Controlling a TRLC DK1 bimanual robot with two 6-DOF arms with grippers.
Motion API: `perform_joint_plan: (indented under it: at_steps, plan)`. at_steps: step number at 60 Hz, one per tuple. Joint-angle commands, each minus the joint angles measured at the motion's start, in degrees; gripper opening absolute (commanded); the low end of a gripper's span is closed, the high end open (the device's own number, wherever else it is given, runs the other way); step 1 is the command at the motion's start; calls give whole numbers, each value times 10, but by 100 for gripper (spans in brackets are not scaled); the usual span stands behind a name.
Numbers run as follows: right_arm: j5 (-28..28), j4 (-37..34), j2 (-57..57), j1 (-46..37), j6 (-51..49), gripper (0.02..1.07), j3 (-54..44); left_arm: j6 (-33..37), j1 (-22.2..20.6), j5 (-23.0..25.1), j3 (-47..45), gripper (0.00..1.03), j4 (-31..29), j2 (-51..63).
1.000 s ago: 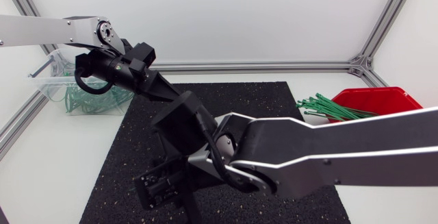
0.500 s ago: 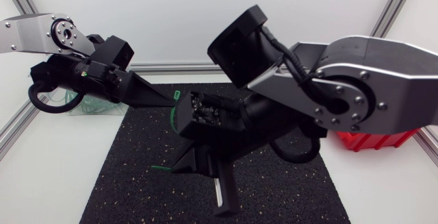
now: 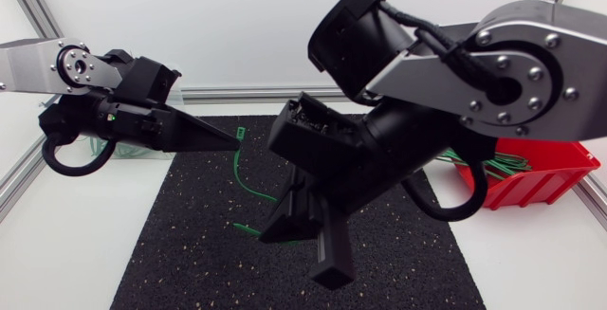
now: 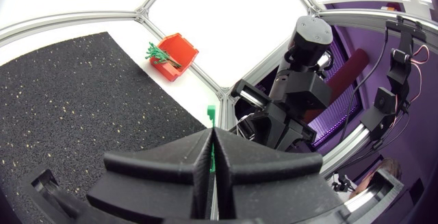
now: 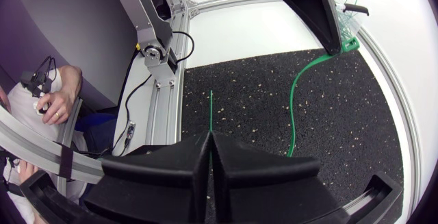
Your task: Take a green cable tie from the red box, thread the tail through the head to close it, then place it in the transparent bin on the left.
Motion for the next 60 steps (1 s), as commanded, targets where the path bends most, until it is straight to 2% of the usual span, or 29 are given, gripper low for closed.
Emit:
perform_joint_plan:
  at_steps: [1,16,20,23,26,27,29,31,36,41,49,60]
  plan:
    - [-5,-17,1,-3,28,7,16,0,10,6,-22,3,16,-14]
    - [7,-12,-27,9,30,7,12,-10,15,-29,-37,4,93,-41]
    - [22,-13,-32,17,30,7,10,-60,14,-61,-59,4,169,-59]
    - [34,-12,-40,21,30,7,5,-143,7,-94,-94,4,274,-85]
    - [48,-12,-48,31,33,7,0,-257,-9,-136,-148,3,413,-130]
    - [50,-12,-50,34,37,7,0,-269,-10,-138,-155,3,427,-136]
    - [50,-12,-56,42,53,7,0,-361,-28,-154,-199,3,527,-178]
    - [50,-14,-61,46,65,7,2,-393,-42,-164,-215,3,554,-197]
    - [48,-35,-64,51,96,7,18,-419,-66,-184,-232,3,548,-237]
    - [24,-57,-66,53,132,7,34,-455,-83,-195,-250,3,546,-281]
    - [-10,-86,-65,54,181,7,58,-507,-87,-207,-281,3,538,-355]
    - [-44,-103,-61,55,259,7,98,-546,-103,-217,-308,3,530,-423]
